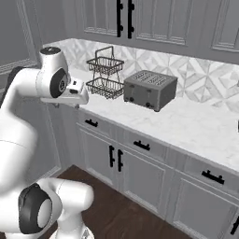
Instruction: Navigate to the dishwasher.
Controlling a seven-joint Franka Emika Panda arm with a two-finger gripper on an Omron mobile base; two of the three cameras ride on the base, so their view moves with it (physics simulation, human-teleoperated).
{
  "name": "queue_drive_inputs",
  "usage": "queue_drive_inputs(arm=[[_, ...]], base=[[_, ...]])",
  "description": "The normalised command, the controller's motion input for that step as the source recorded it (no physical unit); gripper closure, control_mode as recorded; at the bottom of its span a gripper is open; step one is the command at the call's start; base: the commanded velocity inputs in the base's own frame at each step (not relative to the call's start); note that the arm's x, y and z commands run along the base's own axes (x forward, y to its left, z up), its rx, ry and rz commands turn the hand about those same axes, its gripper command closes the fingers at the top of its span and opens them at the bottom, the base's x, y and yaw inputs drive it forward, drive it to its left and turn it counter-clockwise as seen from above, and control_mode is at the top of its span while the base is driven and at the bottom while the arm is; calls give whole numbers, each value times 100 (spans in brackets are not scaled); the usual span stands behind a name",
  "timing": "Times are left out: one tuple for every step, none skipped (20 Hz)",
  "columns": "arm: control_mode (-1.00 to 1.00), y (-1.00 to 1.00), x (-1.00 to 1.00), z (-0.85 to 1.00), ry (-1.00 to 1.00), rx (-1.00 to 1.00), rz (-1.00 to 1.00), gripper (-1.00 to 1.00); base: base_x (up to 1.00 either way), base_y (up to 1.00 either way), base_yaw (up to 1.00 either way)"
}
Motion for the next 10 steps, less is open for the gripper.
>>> queue_drive_inputs(arm=[[100,0,0,0,0,0,0,-100],[100,0,0,0,0,0,0,-100],[100,0,0,0,0,0,0,-100],[100,0,0,0,0,0,0,-100],[100,0,0,0,0,0,0,-100],[100,0,0,0,0,0,0,-100],[100,0,0,0,0,0,0,-100],[100,0,0,0,0,0,0,-100],[100,0,0,0,0,0,0,-100],[100,0,0,0,0,0,0,-100]], base=[[0,-88,-56],[0,-86,-57],[0,-84,-57],[0,-82,-57],[0,-82,-57],[0,-80,-57],[0,-79,-57],[0,-79,-57],[0,-79,-56],[0,-79,-55]])
